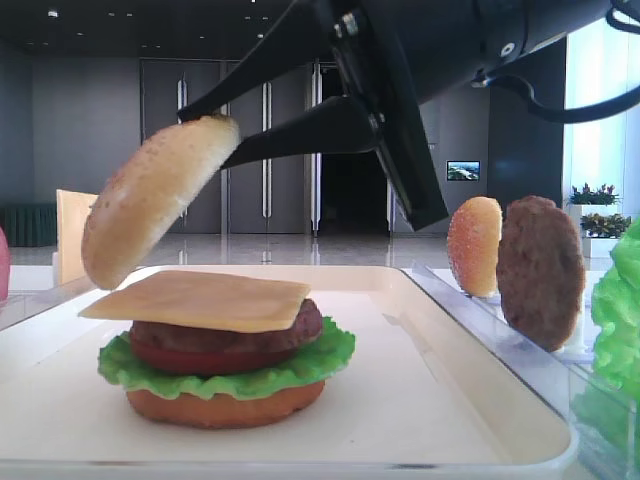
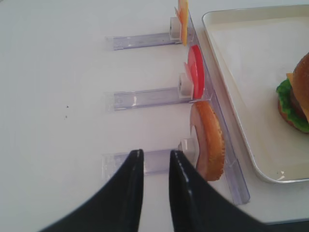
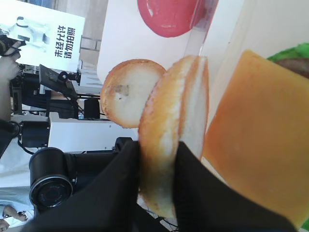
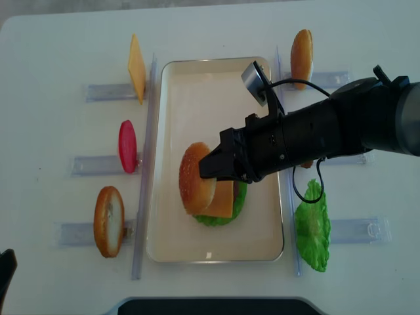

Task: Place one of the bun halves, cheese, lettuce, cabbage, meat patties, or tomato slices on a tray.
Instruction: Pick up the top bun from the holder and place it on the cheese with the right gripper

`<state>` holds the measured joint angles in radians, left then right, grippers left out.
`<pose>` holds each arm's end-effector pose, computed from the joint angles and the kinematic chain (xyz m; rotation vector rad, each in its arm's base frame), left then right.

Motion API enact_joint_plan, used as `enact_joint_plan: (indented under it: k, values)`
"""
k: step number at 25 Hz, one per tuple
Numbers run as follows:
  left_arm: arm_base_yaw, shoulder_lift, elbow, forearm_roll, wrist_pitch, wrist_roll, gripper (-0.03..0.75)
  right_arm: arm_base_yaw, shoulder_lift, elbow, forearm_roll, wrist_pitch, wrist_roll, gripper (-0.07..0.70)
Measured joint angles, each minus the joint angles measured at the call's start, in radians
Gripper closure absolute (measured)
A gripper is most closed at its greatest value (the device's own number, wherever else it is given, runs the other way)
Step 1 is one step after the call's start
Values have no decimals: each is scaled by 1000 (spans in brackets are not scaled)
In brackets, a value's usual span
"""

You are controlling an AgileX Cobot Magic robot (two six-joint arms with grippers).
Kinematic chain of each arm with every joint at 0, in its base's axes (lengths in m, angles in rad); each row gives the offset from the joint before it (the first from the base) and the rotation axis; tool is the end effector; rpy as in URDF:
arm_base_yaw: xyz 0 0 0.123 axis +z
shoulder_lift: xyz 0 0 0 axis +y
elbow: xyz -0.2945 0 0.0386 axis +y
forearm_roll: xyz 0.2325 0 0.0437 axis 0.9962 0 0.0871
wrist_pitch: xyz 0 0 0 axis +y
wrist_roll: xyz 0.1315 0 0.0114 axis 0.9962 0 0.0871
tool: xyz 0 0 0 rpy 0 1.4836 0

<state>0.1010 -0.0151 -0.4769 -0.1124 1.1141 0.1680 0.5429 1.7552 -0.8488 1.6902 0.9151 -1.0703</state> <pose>0.0037 -0.0130 0.2388 0.0787 2.0988 0.0260 0.2320 0.2614 0.1991 -0.3846 2.4377 1.6295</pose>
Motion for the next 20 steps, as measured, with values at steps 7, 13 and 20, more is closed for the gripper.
enact_joint_plan:
  k: [7,13,20]
  values:
    - [0,0,0,0,0,7,575,0,0,0,-12,-30,-4,451]
    - [0,0,0,0,0,7,575,-15,0,0,-23,-18,-7,451]
    - [0,0,0,0,0,7,575,-15,0,0,-34,-22,-9,451]
